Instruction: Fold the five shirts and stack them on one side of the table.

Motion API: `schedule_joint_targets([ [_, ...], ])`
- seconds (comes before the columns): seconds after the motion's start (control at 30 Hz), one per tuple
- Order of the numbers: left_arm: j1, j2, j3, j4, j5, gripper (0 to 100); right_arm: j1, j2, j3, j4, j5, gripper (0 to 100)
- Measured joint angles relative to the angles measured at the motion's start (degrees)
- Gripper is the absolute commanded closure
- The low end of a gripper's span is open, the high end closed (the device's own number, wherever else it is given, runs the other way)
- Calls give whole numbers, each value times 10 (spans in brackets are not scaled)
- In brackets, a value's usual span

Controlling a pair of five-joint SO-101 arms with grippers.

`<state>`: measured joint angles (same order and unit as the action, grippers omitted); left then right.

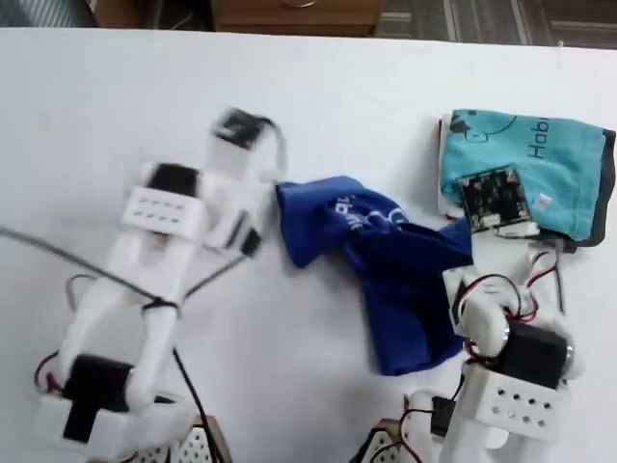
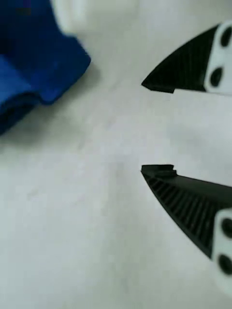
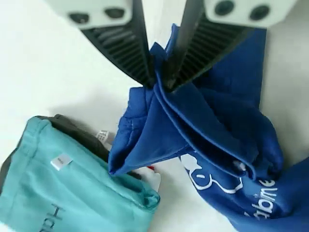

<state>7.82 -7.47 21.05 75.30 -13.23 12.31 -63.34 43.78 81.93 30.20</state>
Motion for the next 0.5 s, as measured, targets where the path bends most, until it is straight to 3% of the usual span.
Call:
schedule_joint_targets([
  [0.13,55,62,0,-8,-33,745,0,-2,40,-12,0,978],
  [0.5,111,107,-3,-98,-35,745,0,-3,45,-10,0,978],
])
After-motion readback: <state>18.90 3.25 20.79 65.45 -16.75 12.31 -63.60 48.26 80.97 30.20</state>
